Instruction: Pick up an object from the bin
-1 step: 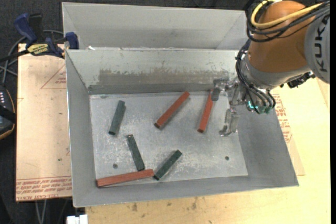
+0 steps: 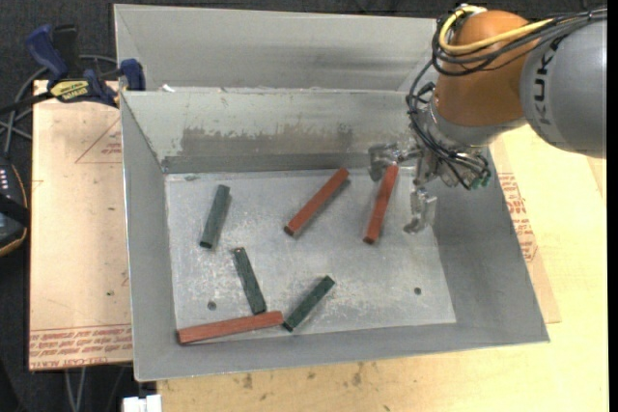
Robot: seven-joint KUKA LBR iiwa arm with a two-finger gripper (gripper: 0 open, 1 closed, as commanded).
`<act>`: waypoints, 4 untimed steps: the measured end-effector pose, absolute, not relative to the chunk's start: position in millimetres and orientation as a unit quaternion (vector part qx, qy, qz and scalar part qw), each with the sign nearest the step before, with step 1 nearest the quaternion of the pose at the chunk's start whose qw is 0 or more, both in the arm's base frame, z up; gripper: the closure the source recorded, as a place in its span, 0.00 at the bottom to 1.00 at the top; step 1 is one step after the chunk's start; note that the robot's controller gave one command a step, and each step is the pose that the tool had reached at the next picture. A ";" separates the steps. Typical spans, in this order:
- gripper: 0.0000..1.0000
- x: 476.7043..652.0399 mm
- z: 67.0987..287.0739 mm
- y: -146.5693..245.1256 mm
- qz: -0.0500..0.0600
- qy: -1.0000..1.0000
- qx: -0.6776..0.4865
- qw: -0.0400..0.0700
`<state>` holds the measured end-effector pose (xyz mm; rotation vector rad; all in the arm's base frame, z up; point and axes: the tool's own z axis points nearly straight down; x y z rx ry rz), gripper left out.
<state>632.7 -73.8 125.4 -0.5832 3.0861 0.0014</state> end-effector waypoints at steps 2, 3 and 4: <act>0.00 641.0 70.3 -91.4 0.000 0.873 -0.487 0.002; 1.00 641.0 70.1 -91.0 0.001 0.874 -0.487 0.002; 1.00 568.3 183.0 -90.3 -0.001 0.818 -0.575 0.002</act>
Offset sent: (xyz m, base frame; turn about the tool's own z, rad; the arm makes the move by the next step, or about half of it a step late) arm 0.0071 0.0048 -0.0554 -0.2944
